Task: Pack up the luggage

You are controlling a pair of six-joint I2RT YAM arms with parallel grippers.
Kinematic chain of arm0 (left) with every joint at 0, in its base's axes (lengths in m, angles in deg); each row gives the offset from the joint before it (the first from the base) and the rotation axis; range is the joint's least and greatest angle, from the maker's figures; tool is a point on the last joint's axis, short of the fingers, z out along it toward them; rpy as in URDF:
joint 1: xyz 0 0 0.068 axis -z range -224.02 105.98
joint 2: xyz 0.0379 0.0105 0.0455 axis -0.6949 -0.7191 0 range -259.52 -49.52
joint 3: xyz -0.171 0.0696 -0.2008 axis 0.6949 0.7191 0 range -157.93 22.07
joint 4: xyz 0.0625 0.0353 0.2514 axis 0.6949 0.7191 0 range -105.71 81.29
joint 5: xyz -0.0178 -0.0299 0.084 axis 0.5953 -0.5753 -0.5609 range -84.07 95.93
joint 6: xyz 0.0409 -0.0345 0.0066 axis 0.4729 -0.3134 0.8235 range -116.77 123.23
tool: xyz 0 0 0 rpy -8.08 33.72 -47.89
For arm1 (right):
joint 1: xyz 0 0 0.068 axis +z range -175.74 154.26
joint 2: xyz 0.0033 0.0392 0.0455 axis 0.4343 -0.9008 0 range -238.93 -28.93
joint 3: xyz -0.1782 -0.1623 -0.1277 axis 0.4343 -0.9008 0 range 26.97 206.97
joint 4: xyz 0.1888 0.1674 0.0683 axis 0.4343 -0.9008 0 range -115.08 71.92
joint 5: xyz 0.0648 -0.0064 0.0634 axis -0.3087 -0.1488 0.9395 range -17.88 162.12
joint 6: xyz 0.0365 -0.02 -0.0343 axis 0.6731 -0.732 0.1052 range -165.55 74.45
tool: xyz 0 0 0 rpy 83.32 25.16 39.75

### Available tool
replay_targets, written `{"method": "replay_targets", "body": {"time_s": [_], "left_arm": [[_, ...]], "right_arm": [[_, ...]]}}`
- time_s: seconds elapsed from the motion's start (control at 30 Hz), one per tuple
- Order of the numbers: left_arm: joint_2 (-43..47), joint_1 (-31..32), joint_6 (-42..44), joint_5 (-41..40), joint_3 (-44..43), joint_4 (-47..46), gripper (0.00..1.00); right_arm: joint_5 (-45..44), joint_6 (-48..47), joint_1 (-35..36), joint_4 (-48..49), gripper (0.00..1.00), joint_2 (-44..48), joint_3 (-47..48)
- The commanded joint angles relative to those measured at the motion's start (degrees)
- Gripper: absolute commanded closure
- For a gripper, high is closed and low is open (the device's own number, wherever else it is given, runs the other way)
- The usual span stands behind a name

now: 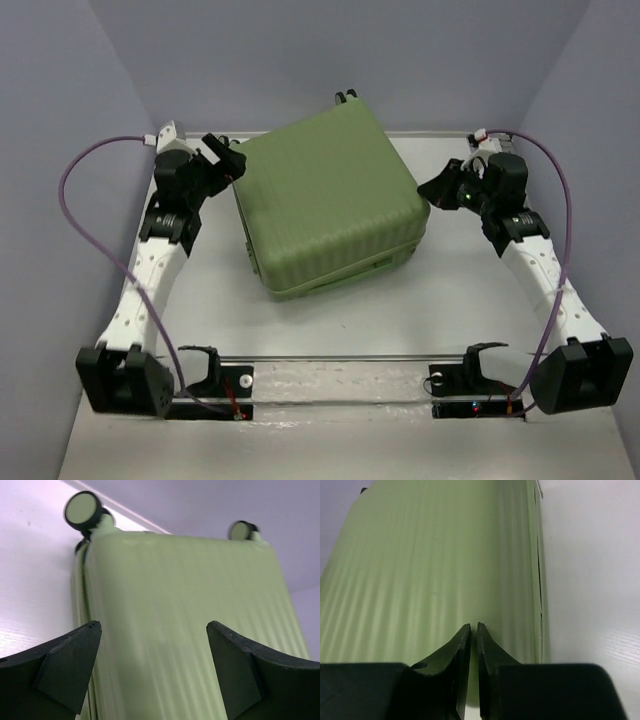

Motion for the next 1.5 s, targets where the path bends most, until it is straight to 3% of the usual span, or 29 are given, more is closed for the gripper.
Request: {"method": "replay_targets", "body": {"time_s": [0.0, 0.07, 0.17, 0.4, 0.6, 1.03, 1.17, 1.47], "left_arm": [[-11.8, -6.5, -0.8, 7.3, -8.6, -3.1, 0.01], [-19.4, -8.7, -0.3, 10.1, -14.1, -2.1, 0.01], [-27.6, -11.0, -0.7, 12.7, -19.3, -0.8, 0.01], [-45.1, -11.5, -3.3, 18.0, -35.4, 3.2, 0.01], [-55.0, -11.4, -7.3, 20.9, -44.1, 3.4, 0.01], [-65.0, -8.1, -12.9, 23.6, -54.5, 1.0, 0.01], [-64.5, -7.8, -11.8, 20.8, -52.9, 1.0, 0.01], [-52.3, -10.8, -3.3, 4.5, -43.2, 1.2, 0.01]], "right_arm": [[7.4, 2.3, 0.2, 6.4, 0.74, 8.2, -6.3], [8.1, 2.0, 0.2, 6.4, 0.59, 11.0, -9.3], [8.9, 1.6, 0.2, 6.3, 0.47, 14.0, -12.6], [10.8, 1.5, 0.2, 6.2, 0.45, 17.3, -17.4], [10.4, 1.2, 2.0, 5.7, 0.45, 19.1, -18.7], [10.7, 1.1, 3.7, 5.7, 0.45, 20.2, -18.9], [10.6, 0.9, 4.2, 5.6, 0.45, 20.0, -19.2], [10.8, 0.8, 4.7, 6.0, 0.45, 19.6, -19.1]]}}
